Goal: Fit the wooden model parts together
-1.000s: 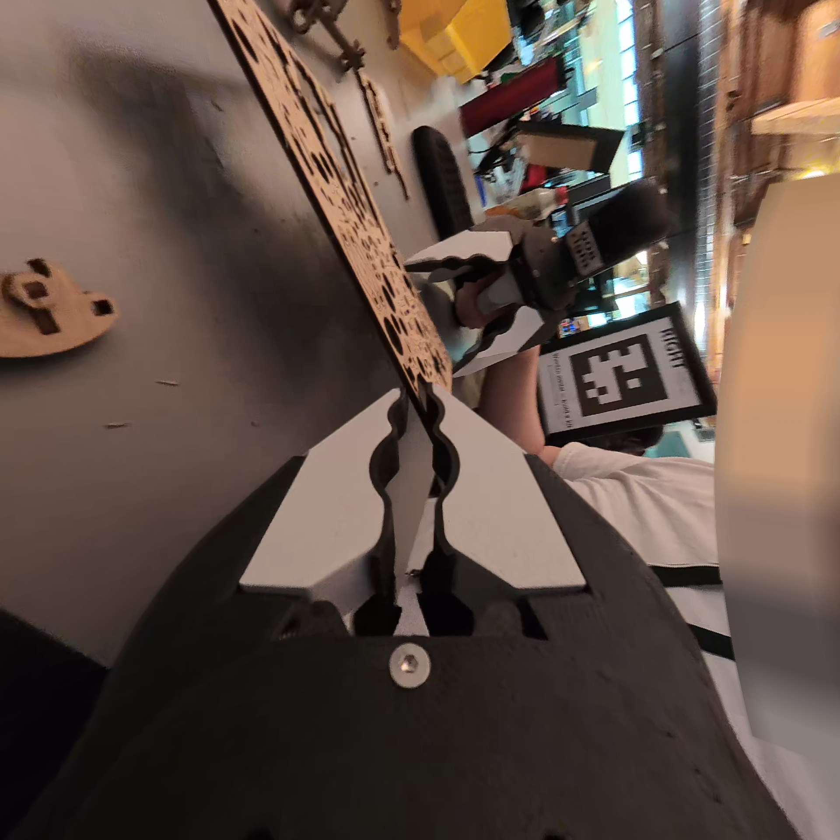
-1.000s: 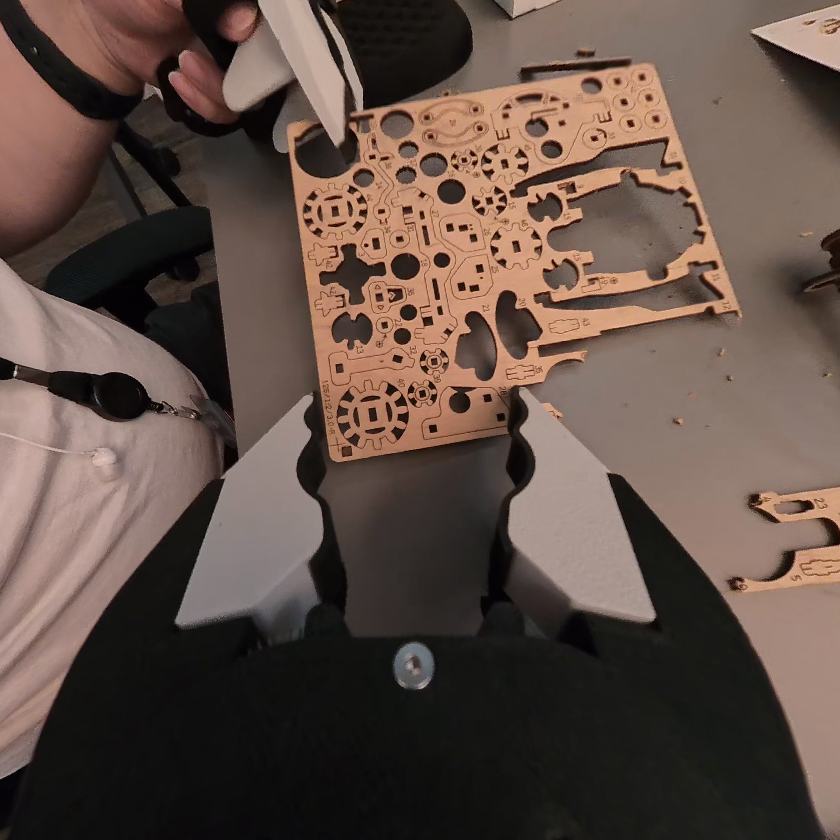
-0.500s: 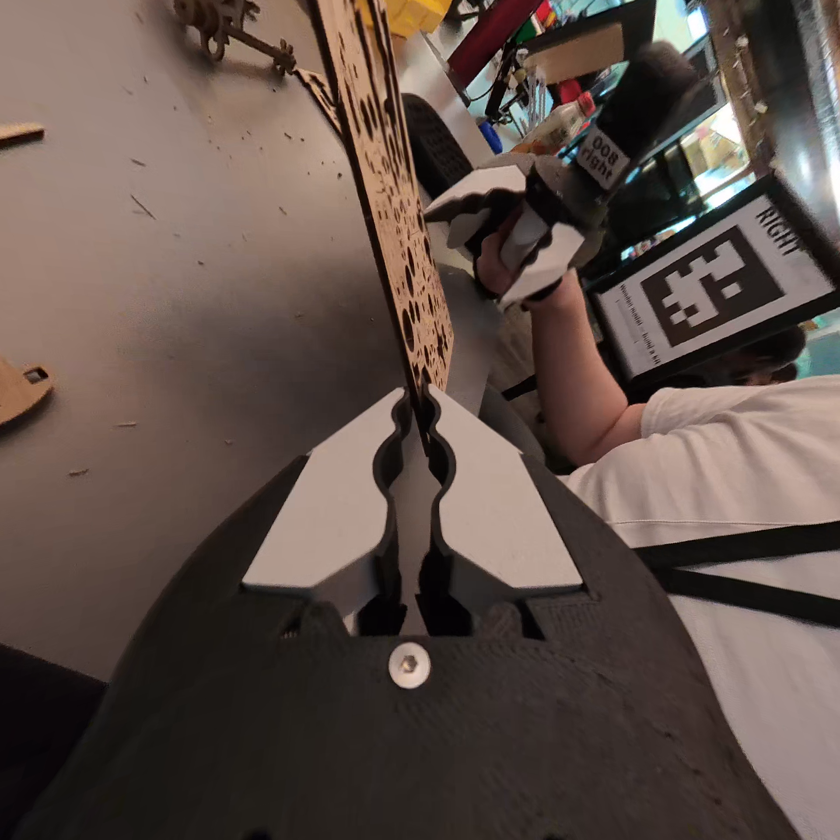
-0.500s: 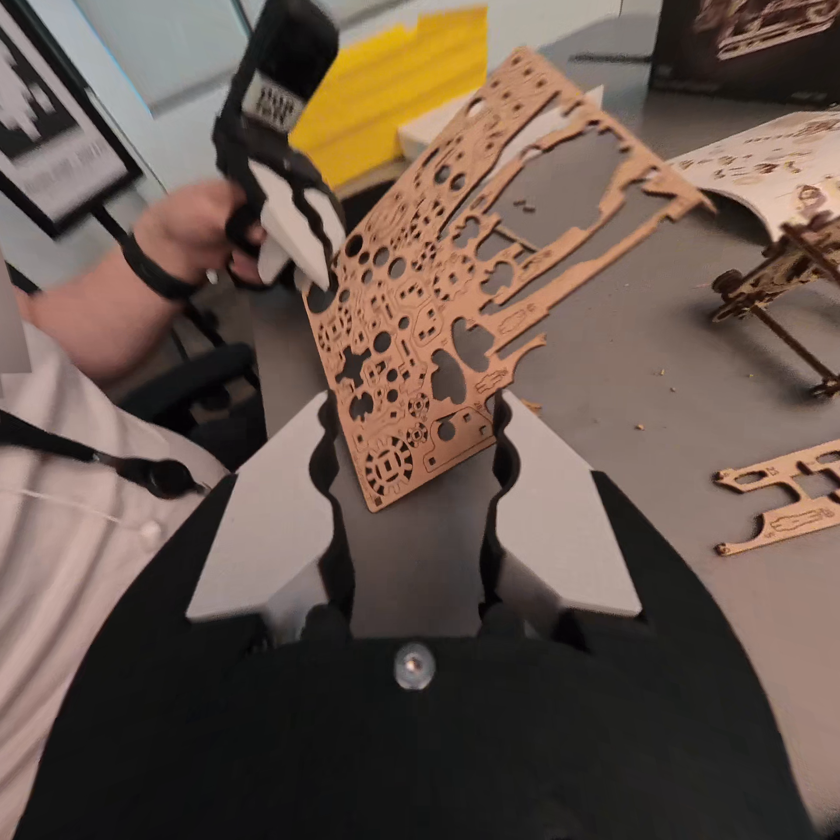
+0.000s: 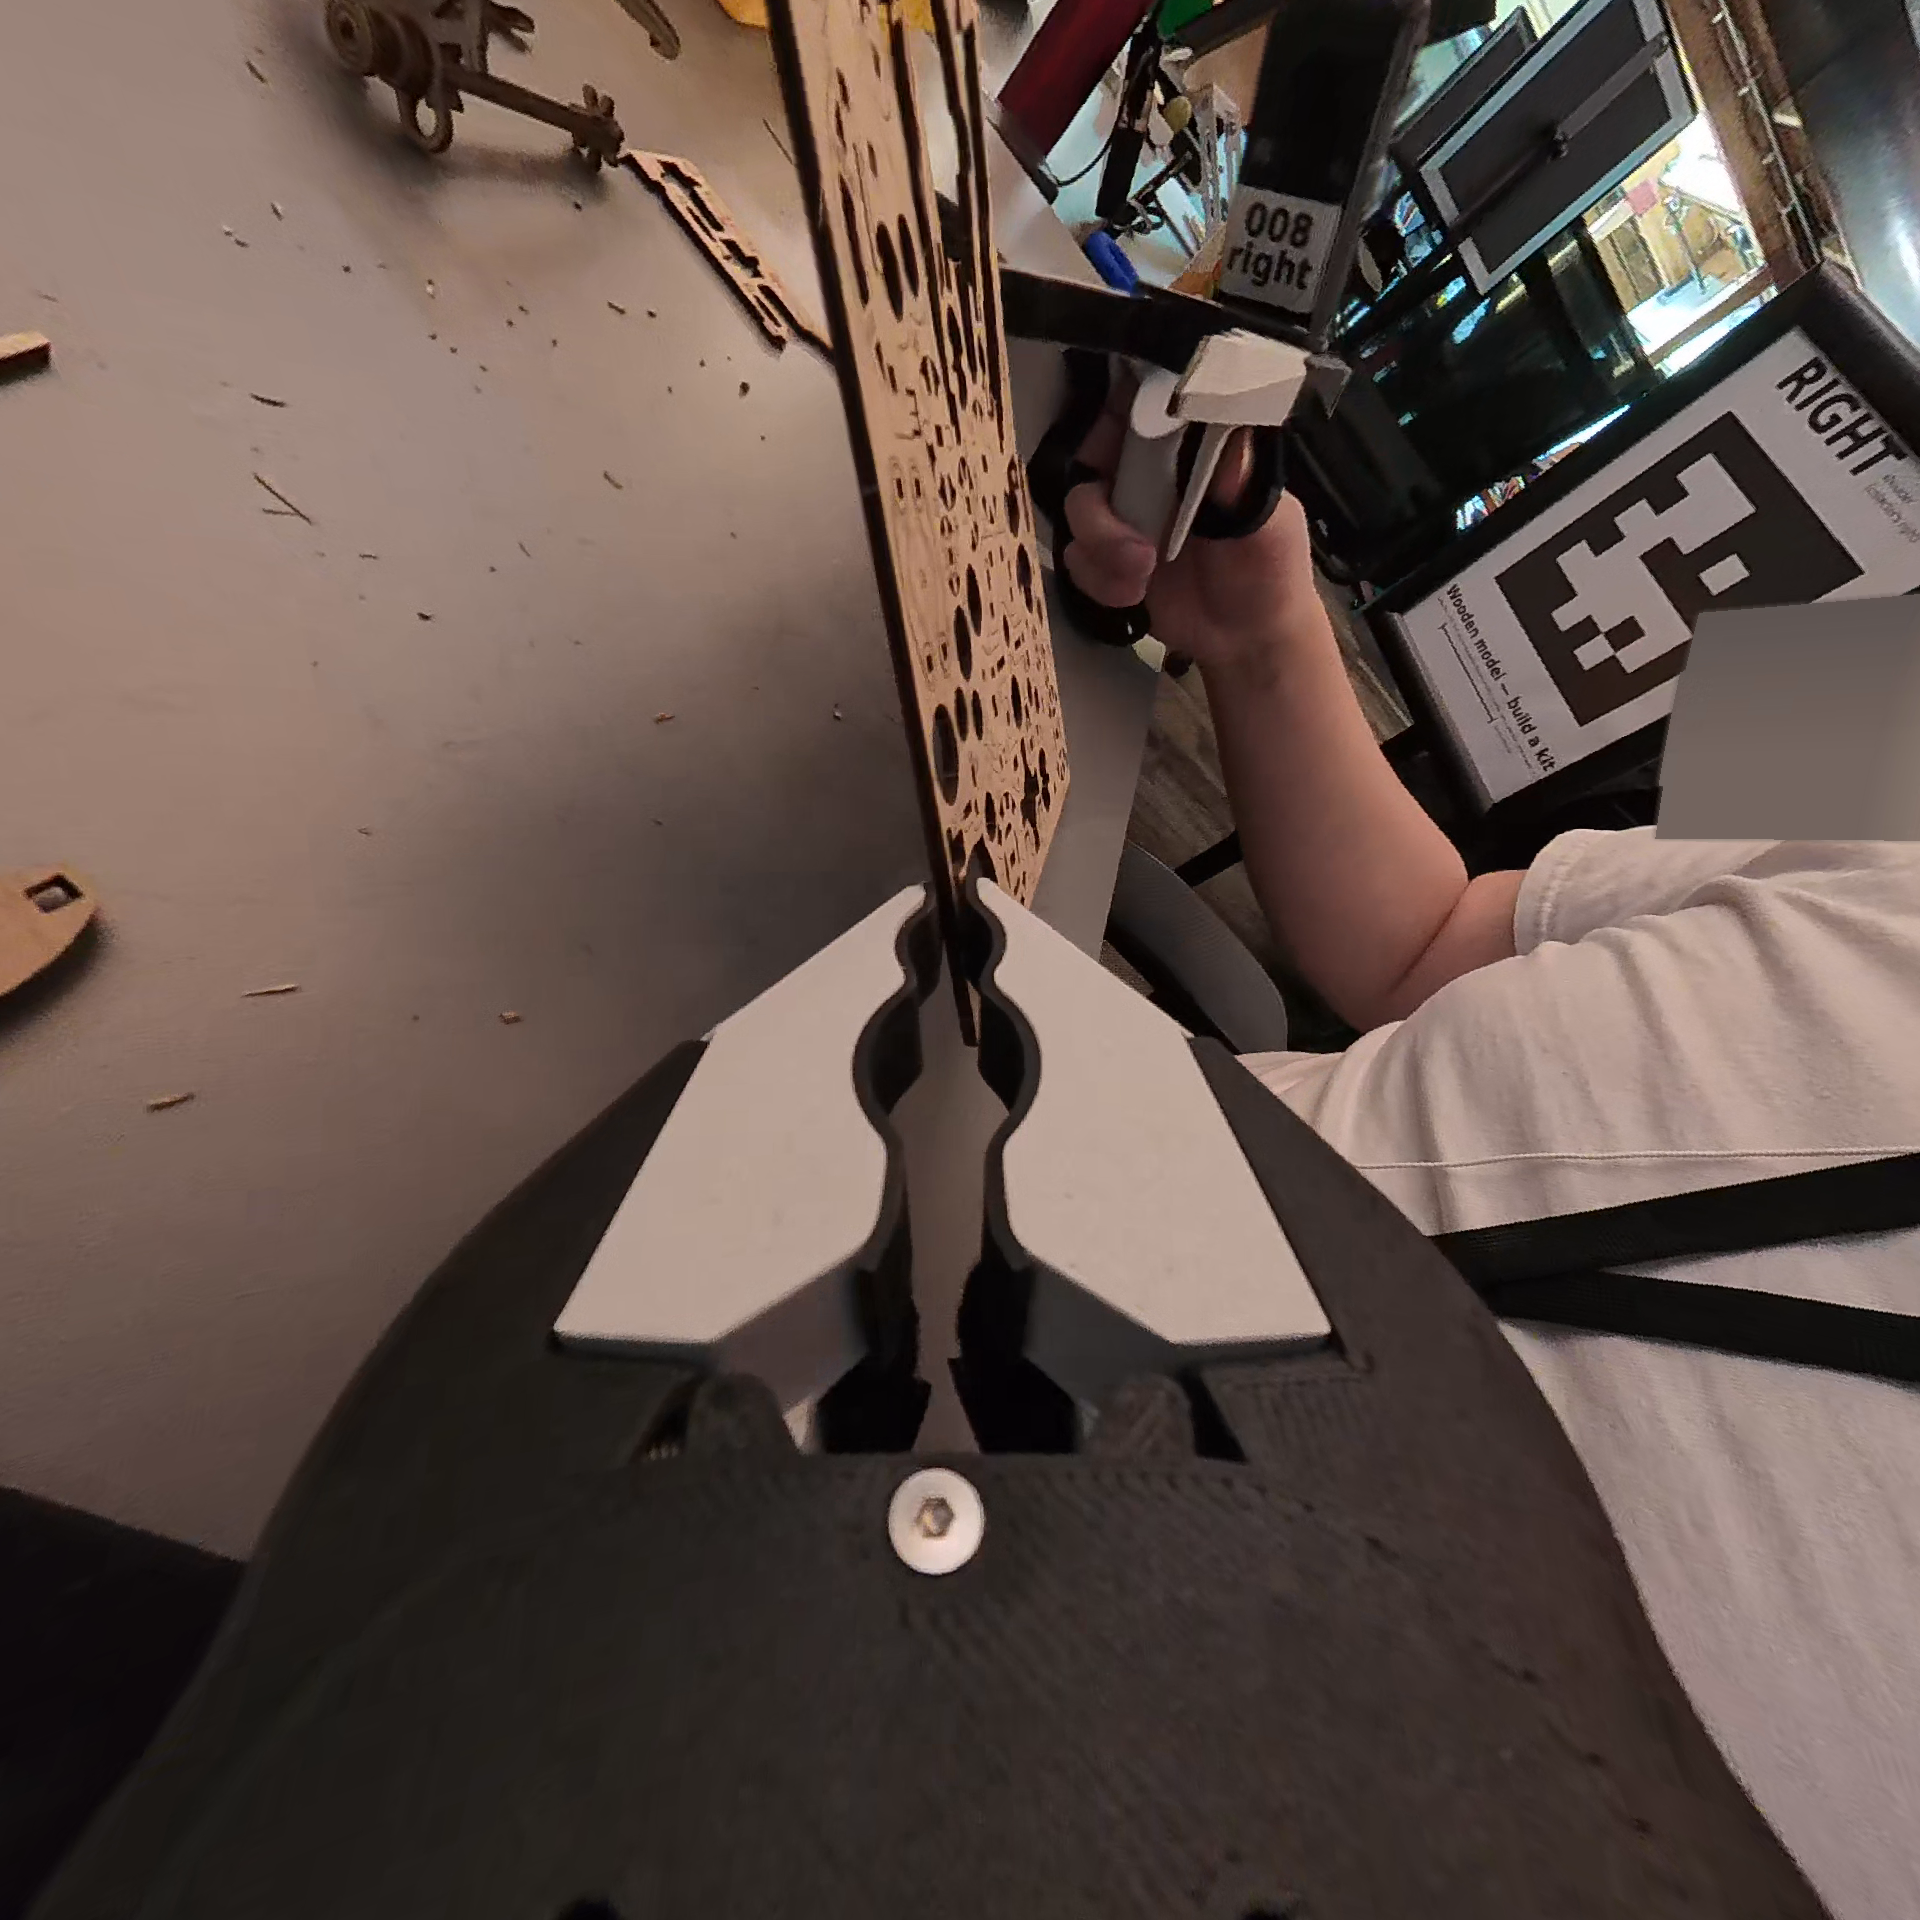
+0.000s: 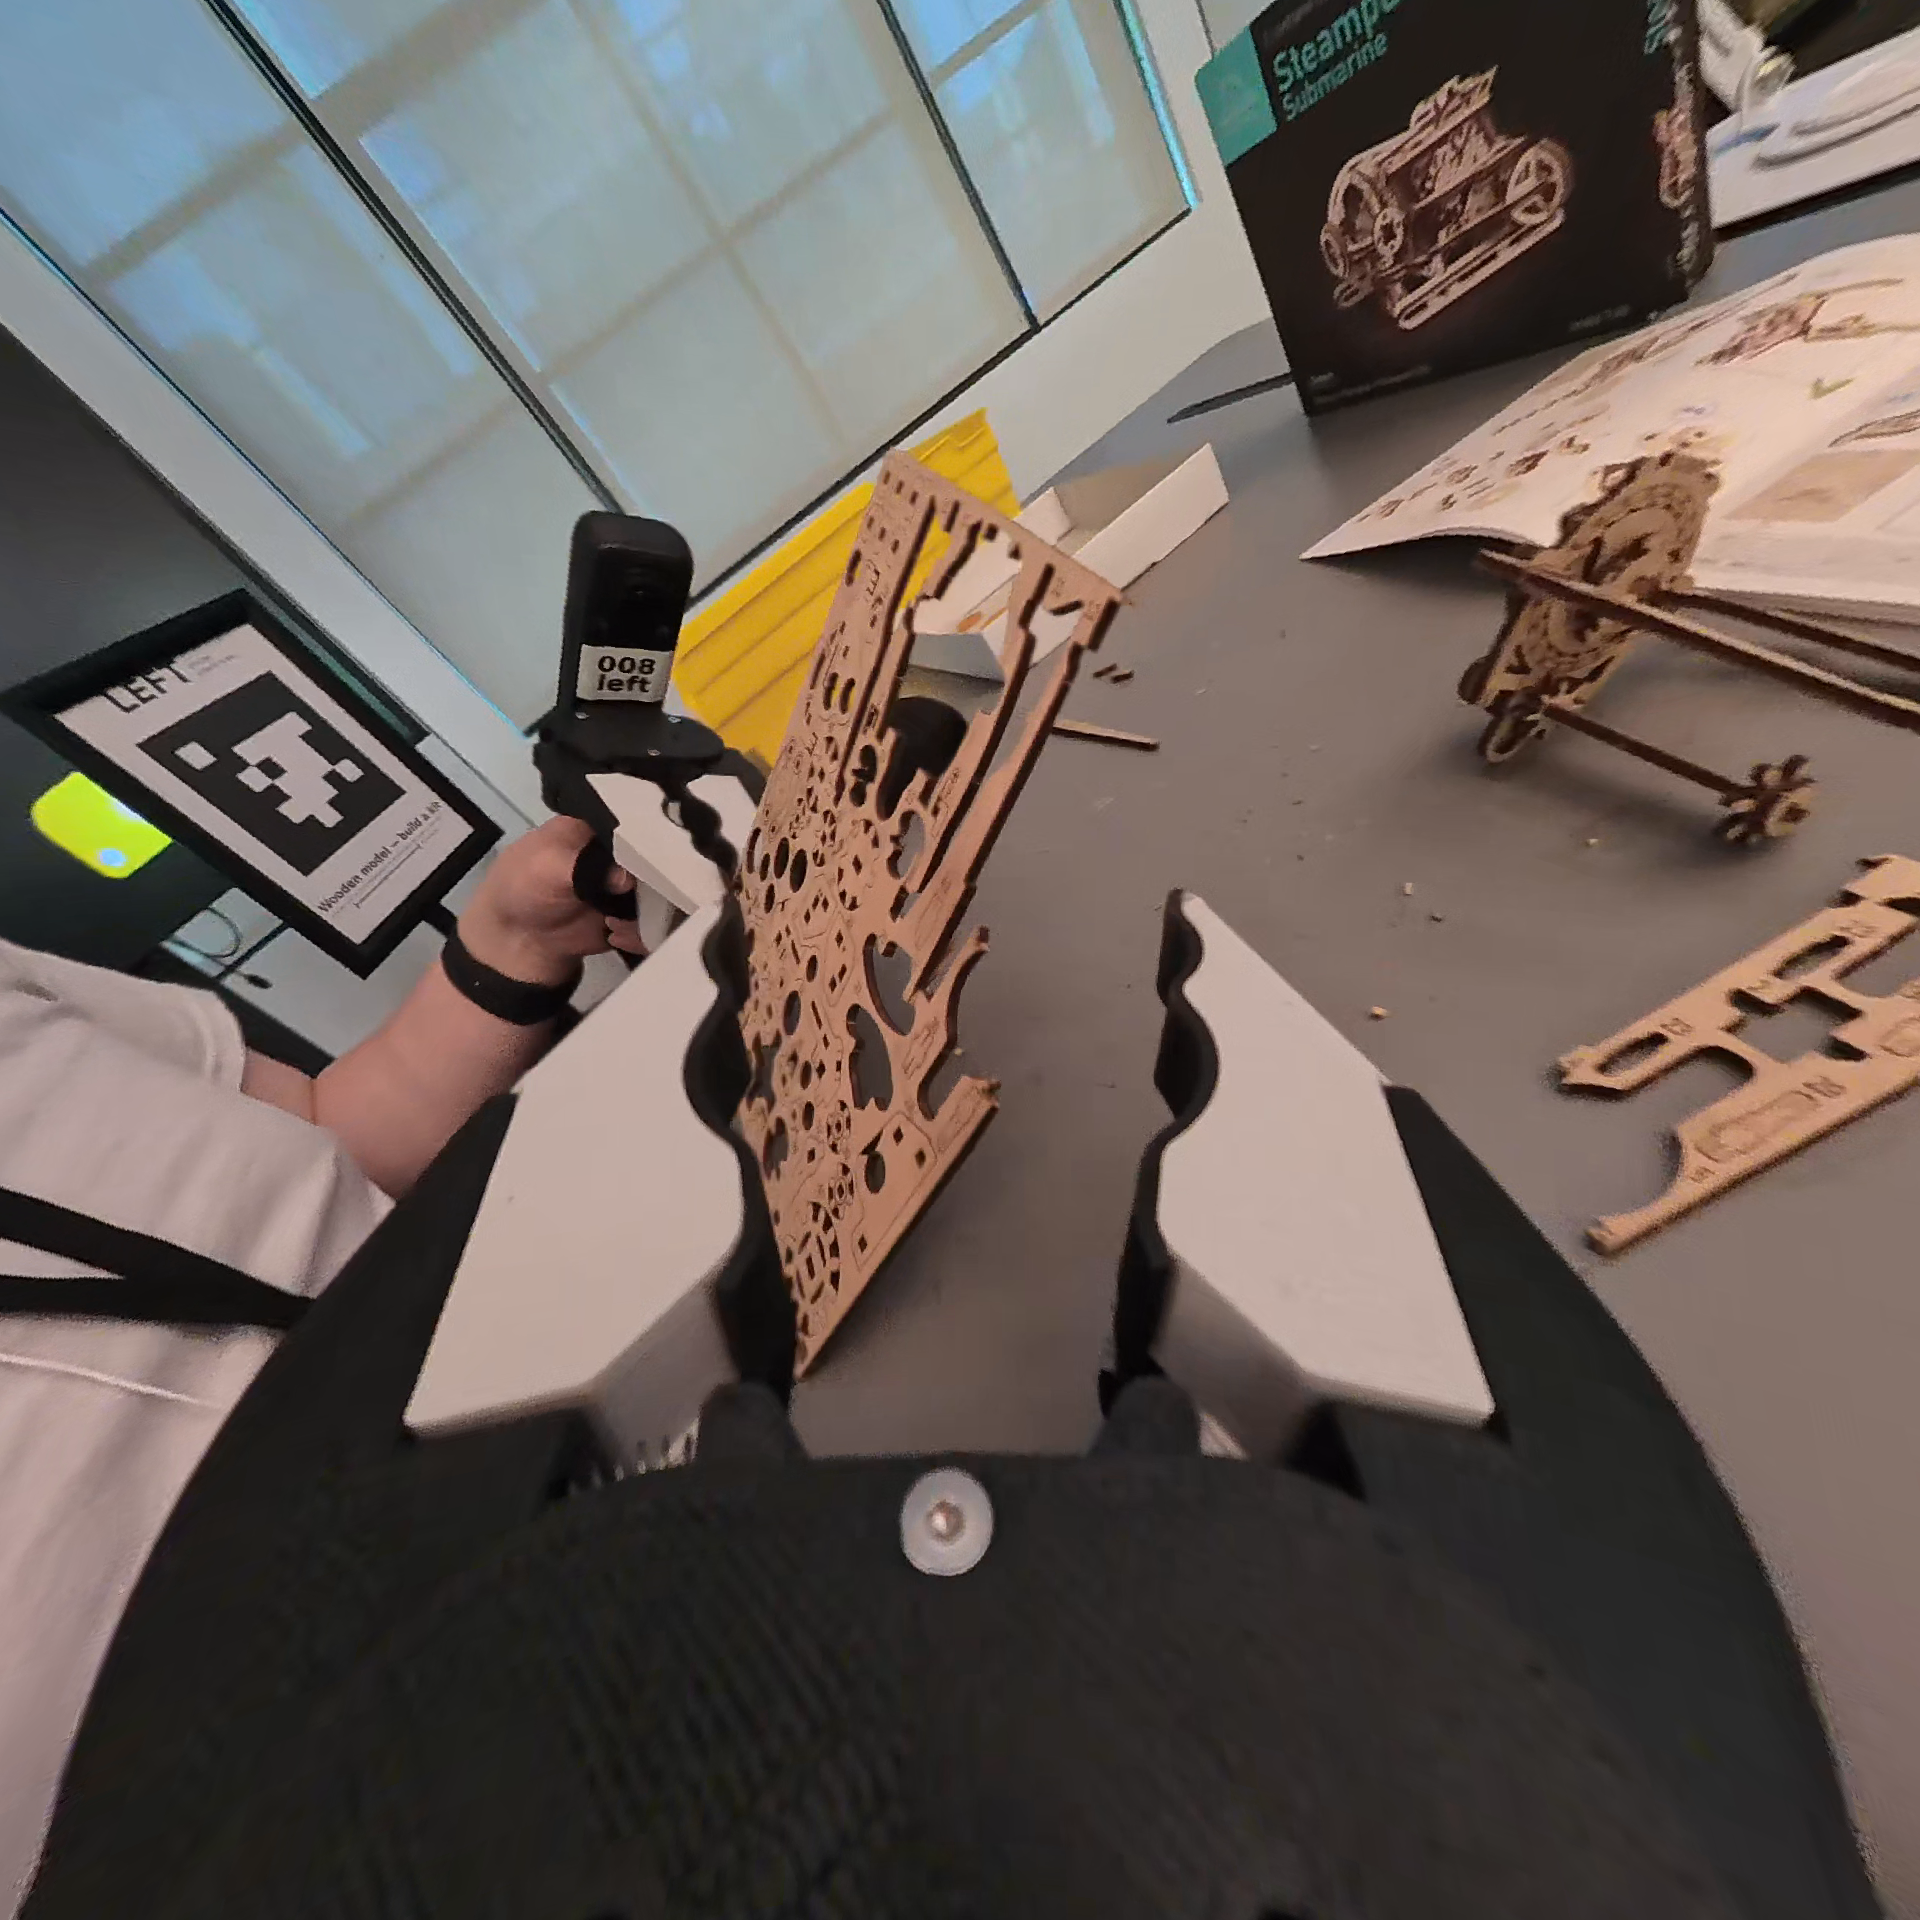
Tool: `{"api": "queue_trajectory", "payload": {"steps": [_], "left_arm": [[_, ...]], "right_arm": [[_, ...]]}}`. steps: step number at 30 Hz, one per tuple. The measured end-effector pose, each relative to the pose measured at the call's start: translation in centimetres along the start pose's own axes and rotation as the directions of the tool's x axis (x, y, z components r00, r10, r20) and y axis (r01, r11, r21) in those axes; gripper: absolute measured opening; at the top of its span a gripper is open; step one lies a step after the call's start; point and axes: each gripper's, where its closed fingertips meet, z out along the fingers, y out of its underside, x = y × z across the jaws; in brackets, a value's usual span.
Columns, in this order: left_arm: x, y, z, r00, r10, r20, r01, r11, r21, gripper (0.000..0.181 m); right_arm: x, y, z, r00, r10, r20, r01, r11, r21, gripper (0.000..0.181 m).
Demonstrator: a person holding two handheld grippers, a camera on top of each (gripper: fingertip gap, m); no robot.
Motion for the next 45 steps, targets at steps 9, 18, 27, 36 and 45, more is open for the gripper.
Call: {"api": "queue_trajectory", "payload": {"steps": [9, 18, 27, 36, 45], "left_arm": [[0.2, 0.1, 0.1, 1.000, 0.012, -0.008, -0.012, 1.000, -0.003, 0.000], [0.6, 0.3, 0.4, 0.999, 0.031, -0.029, -0.031, 0.999, -0.013, 0.000], [0.4, -1.4, -0.3, 0.996, -0.057, -0.075, 0.063, 0.995, 0.082, 0.017], [-1.0, 0.3, 1.2, 0.997, -0.081, 0.005, 0.081, 0.996, -0.040, 0.016], [-0.6, 0.4, 2.1, 0.995, -0.092, -0.050, 0.088, 0.994, -0.072, 0.001]], "right_arm": [[-1.3, 0.9, 2.0, 0.981, 0.131, 0.144, -0.122, 0.990, -0.067, 0.049], [-2.3, 0.5, 1.5, 0.927, 0.249, 0.280, -0.238, 0.969, -0.073, 0.002], [-2.3, 1.7, 2.0, 0.925, 0.277, 0.258, -0.242, 0.957, -0.159, 0.002], [-2.2, 1.7, 2.0, 0.923, 0.283, 0.260, -0.249, 0.956, -0.158, 0.002], [-1.9, 1.3, 1.8, 0.925, 0.284, 0.252, -0.261, 0.958, -0.122, 0.001]]}}
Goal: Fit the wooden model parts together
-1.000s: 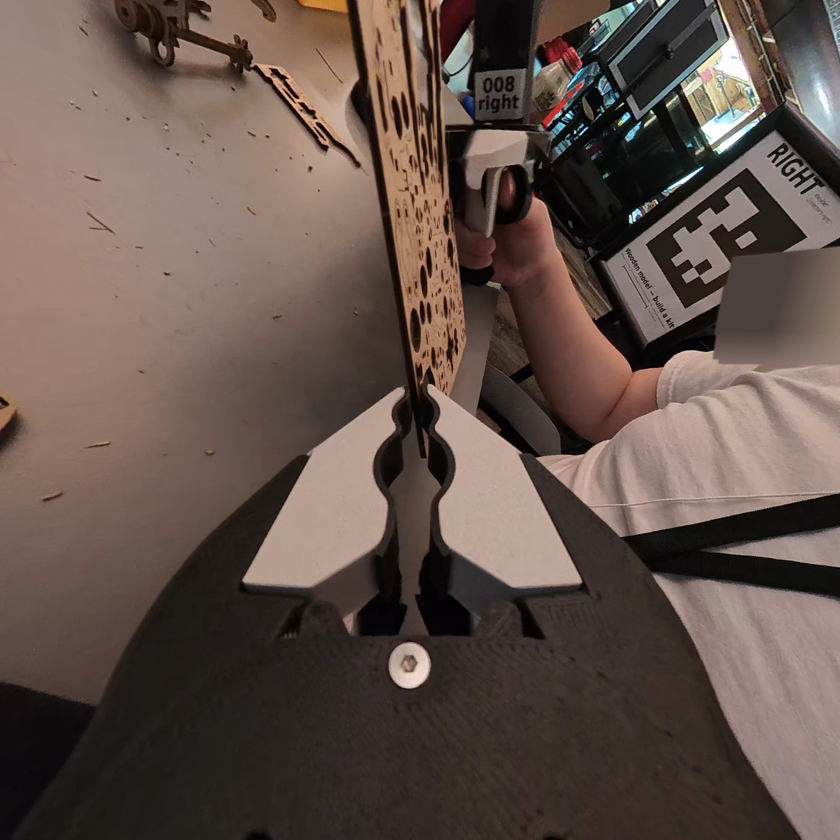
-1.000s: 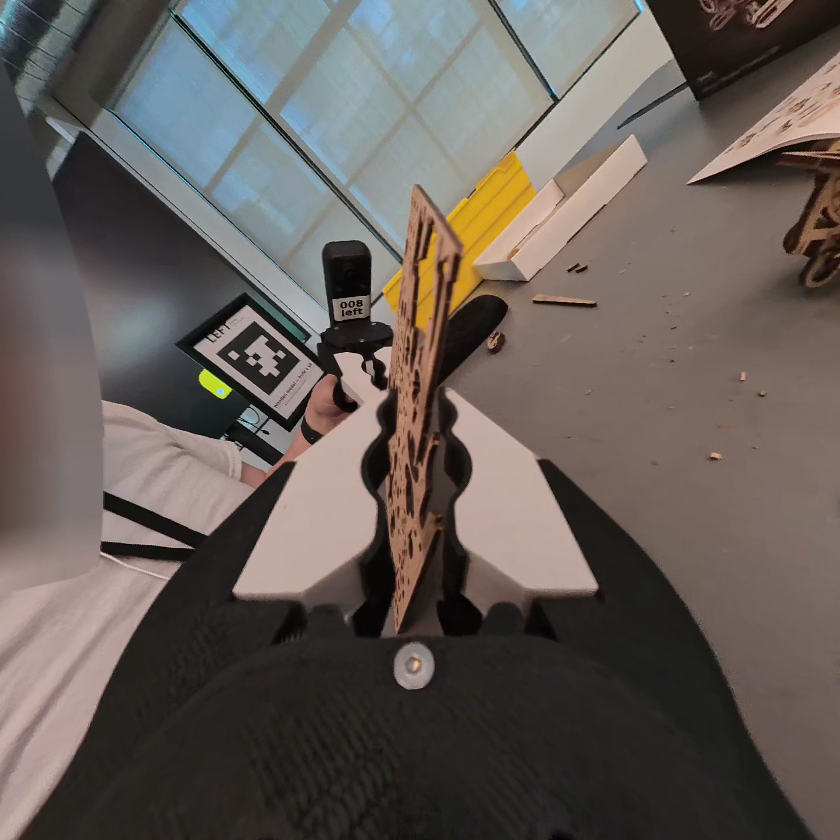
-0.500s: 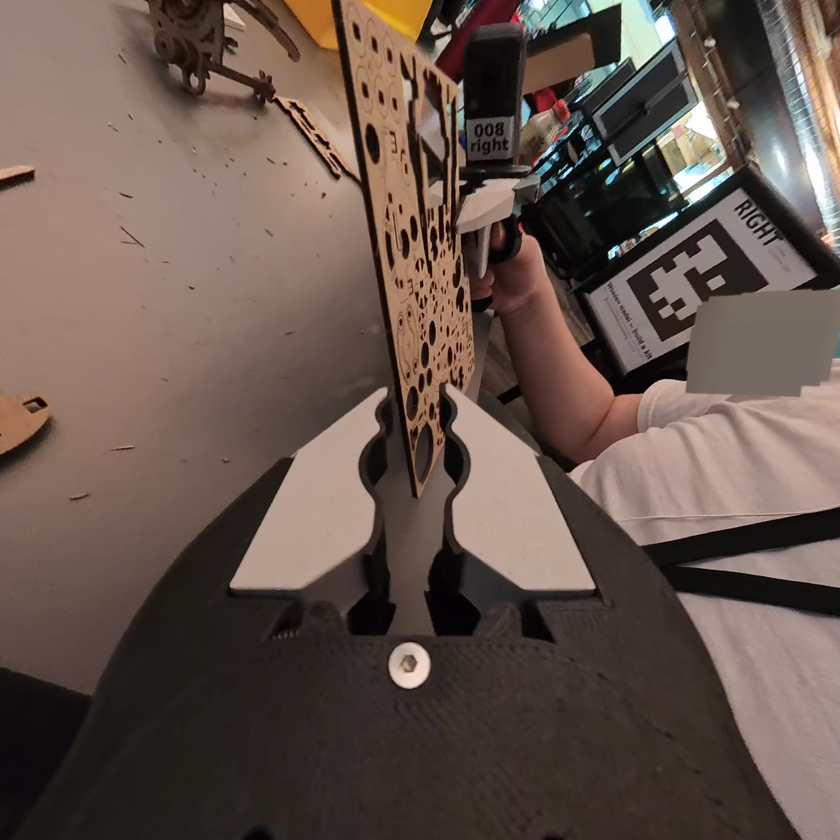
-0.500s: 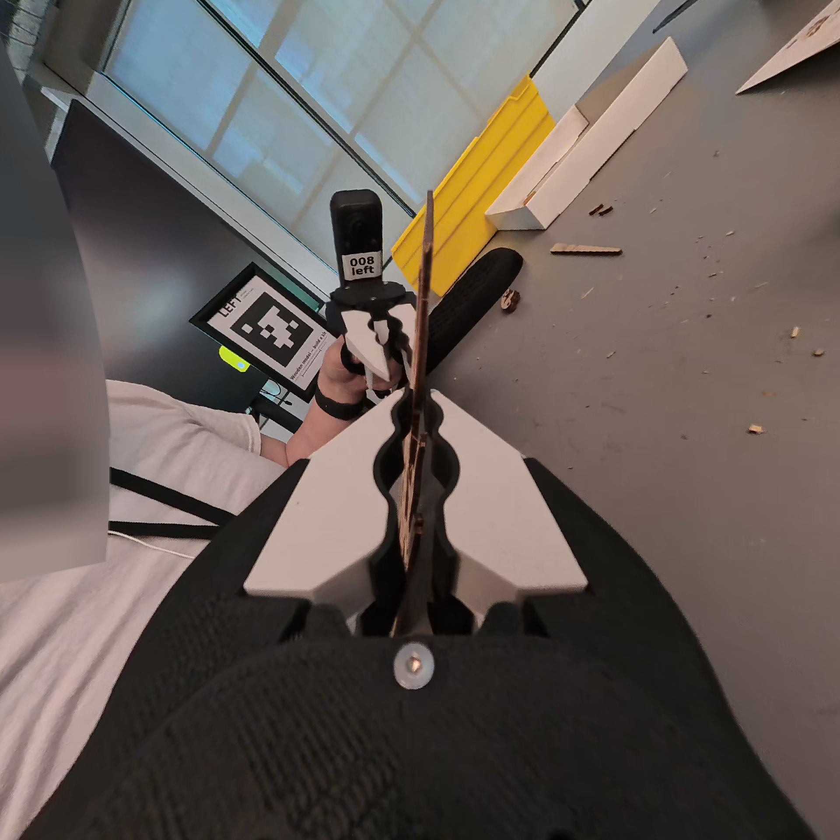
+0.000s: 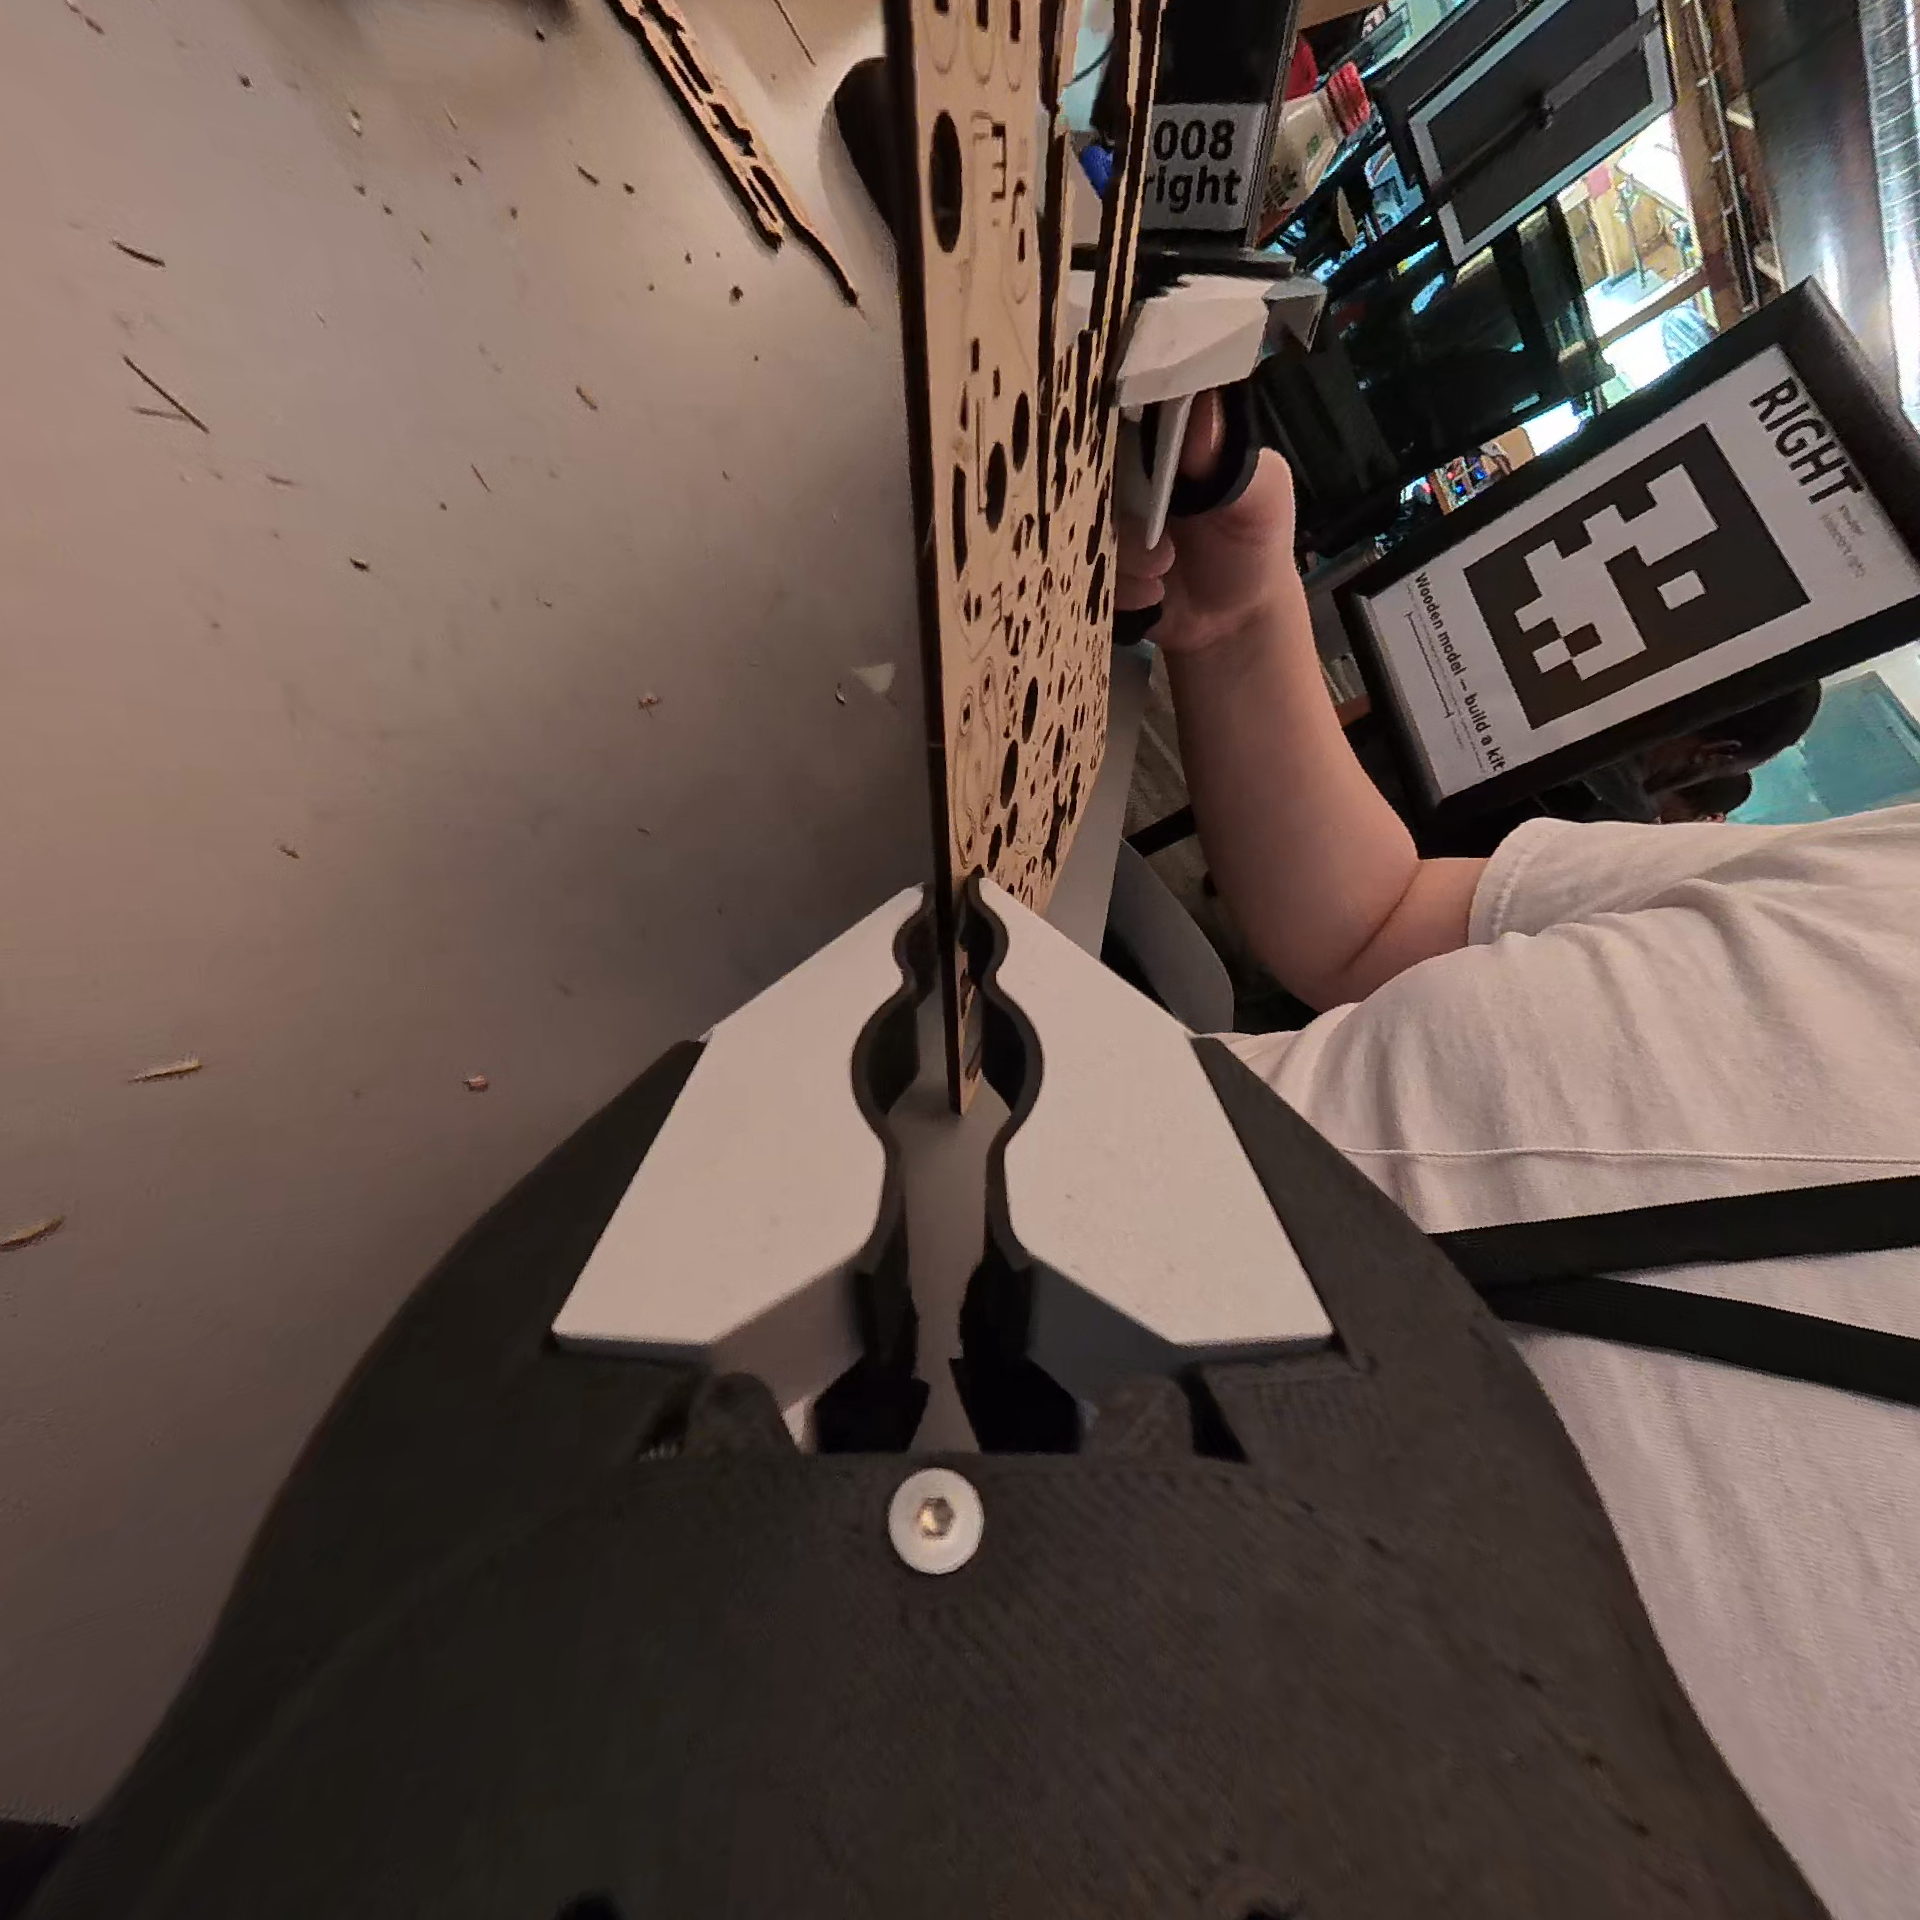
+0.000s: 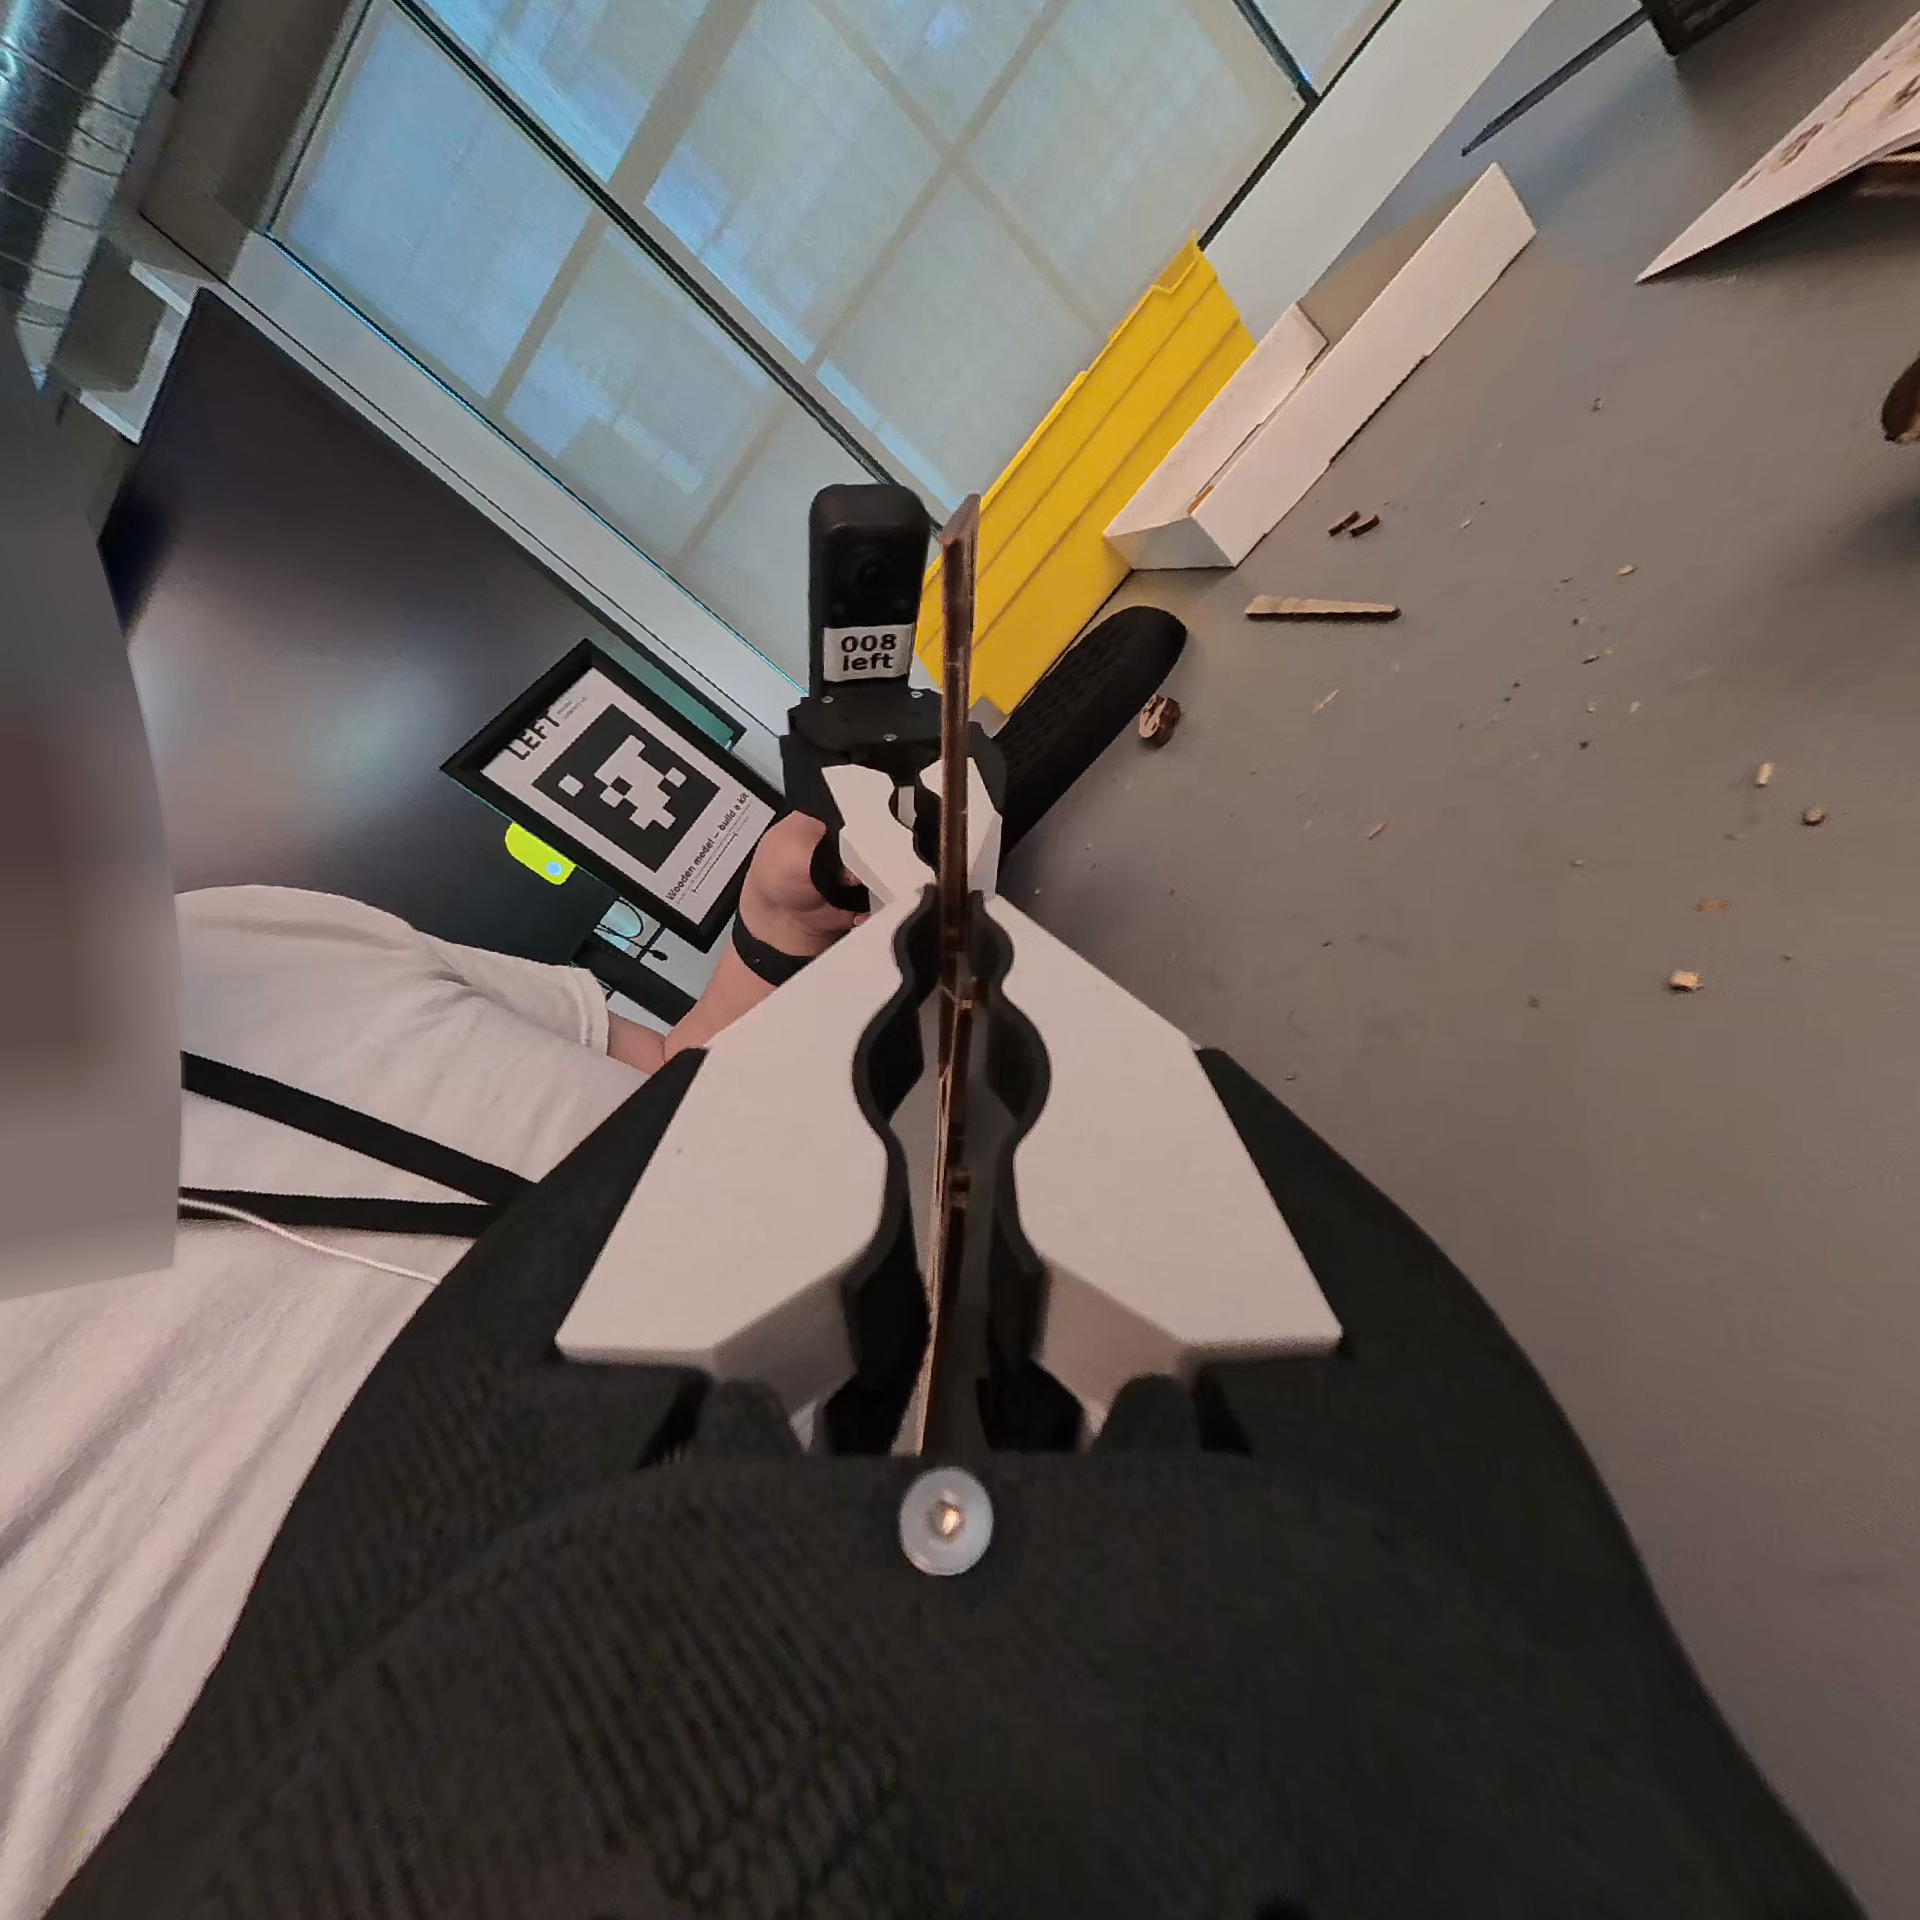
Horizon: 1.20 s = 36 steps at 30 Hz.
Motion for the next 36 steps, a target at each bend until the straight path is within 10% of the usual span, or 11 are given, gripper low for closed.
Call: {"api": "queue_trajectory", "payload": {"steps": [21, 25, 29, 36], "left_arm": [[-0.2, -0.5, 0.5, 0.999, 0.023, 0.024, -0.025, 0.998, 0.066, 0.000], [-0.8, -0.5, 0.6, 0.997, 0.023, 0.068, -0.028, 0.997, 0.065, 0.000], [-0.9, -0.6, 0.5, 0.998, 0.010, 0.069, -0.016, 0.996, 0.088, 0.000], [-0.8, -0.9, 0.2, 0.993, 0.052, 0.109, -0.064, 0.992, 0.108, 0.000]], "right_arm": [[0.8, -0.9, -0.3, 0.999, -0.008, -0.054, 0.011, 0.999, 0.053, 0.003], [2.0, -2.1, -1.2, 0.979, -0.073, -0.190, 0.094, 0.990, 0.104, 0.028], [2.4, -3.9, -3.3, 0.876, -0.191, -0.443, 0.280, 0.949, 0.146, 0.058], [-2.5, -4.2, -1.2, 0.561, -0.542, -0.626, 0.568, 0.802, -0.185, 0.082]]}}
